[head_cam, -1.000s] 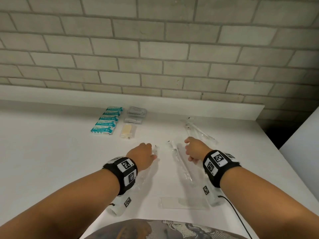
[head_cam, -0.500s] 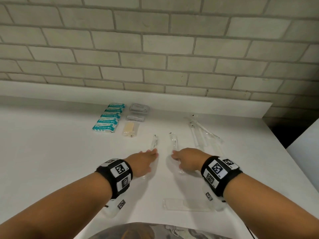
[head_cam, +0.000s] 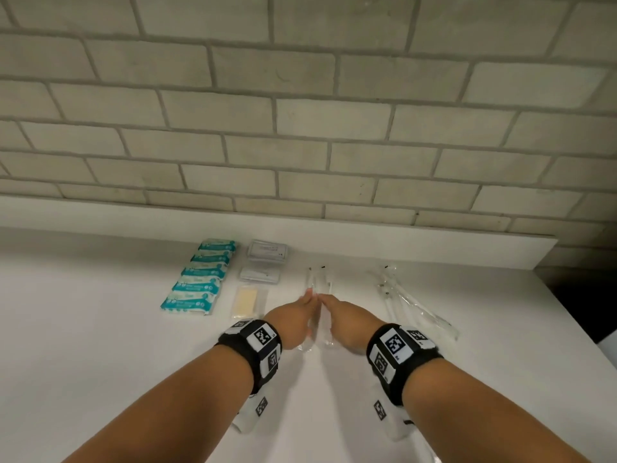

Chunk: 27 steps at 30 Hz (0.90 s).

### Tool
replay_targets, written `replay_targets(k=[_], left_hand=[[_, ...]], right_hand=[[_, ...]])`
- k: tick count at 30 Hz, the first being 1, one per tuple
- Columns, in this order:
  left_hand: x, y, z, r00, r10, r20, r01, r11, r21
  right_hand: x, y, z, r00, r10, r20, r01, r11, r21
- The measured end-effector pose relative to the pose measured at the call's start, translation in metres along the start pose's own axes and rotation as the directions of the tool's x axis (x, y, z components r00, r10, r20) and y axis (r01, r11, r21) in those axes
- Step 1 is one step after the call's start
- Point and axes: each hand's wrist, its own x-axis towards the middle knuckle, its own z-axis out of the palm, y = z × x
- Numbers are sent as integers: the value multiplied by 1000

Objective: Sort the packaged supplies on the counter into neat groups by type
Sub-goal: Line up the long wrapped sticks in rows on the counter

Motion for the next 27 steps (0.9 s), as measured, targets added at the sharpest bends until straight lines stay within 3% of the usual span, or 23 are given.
replay_targets(k=[4,9,12,14,16,19,22,24,27], left_hand=[[27,-6,-9,1000,-6,13,6,999,-46],[49,-12,-17,999,-14,45,18,996,-88],[56,-7,-18,999,-47,15,48,987,-152],[55,-3,-18,996,-83,24,86,983,-163],[52,-2,-17,997,-74,30,78,986,-146],[49,-3,-13,998,-37,46,42,994,-103],[50,-4,-8,996,-34,87,31,999,36],[51,-4,-6,995,-42,91,35,996,78],[53,-4,-2,995,-49,84,41,995,96]], right_hand=[[35,0,-6,999,26,-31,-25,1000,16],[64,1,-14,995,101,-17,-96,974,204],[59,1,-18,996,64,-54,-57,990,128],[47,6,-21,996,34,-78,-19,982,187],[35,16,-30,980,45,-193,-16,989,150],[18,46,-46,919,210,-332,-224,975,-3],[-5,65,-52,886,421,-195,-450,882,-142],[-15,69,-45,869,477,-131,-495,846,-198],[-13,70,-36,866,469,-173,-492,861,-127]])
